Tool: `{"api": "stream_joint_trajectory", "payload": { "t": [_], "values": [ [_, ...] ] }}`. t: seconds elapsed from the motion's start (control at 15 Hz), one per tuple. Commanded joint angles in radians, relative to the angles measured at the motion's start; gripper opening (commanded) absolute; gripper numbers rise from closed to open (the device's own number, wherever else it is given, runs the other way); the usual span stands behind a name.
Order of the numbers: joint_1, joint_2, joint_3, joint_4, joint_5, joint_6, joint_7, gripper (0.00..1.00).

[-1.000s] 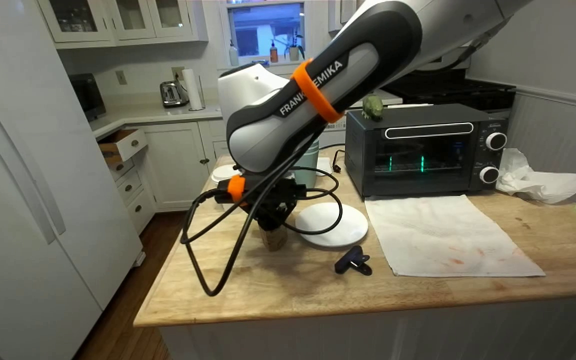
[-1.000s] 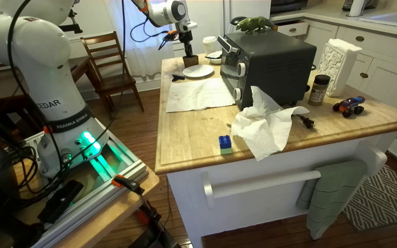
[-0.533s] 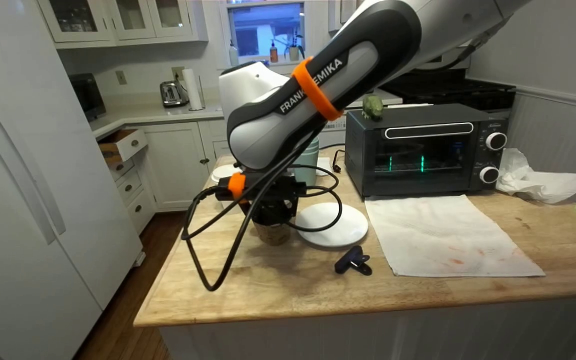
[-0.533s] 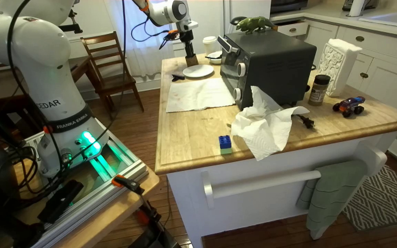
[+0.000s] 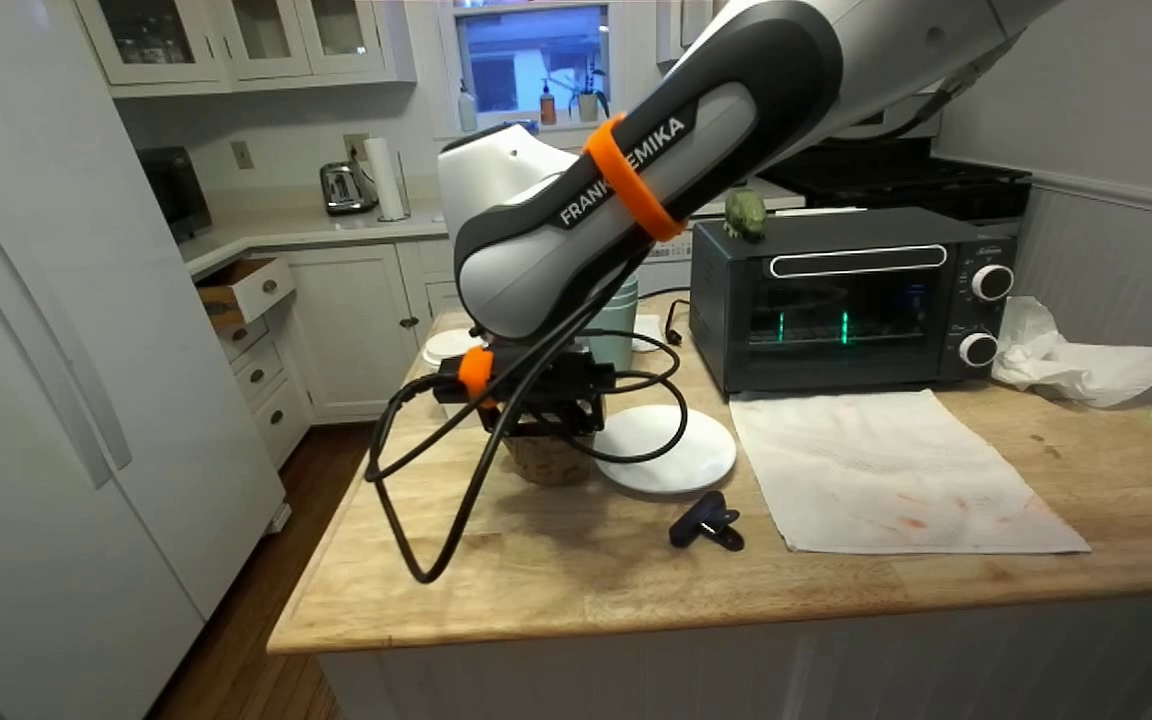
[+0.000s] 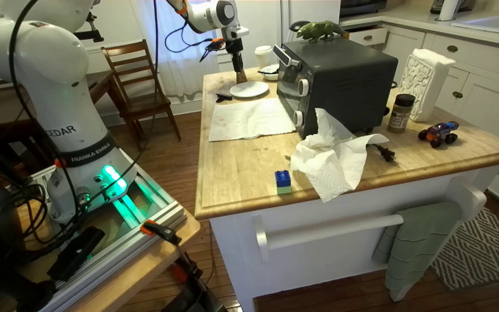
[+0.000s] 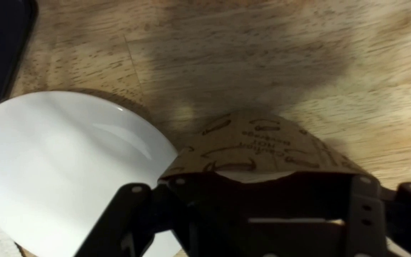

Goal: Remove the brown object from the white plate and put it on the table

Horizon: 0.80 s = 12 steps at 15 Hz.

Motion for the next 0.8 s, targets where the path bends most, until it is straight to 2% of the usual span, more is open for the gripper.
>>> {"api": "stream_joint_trajectory", "payload": {
  "t": [0.0, 0.47, 0.73],
  "values": [
    [-0.007, 0.019, 0.005, 0.04, 0.006, -0.037, -0.013, 0.49],
    [-0.004, 0.009, 0.01, 0.04, 0.008, -0.055, -0.015, 0.02],
    [0.003, -0.012, 0.011, 0.049, 0.008, -0.095, -0.005, 0.0]
  ]
}}
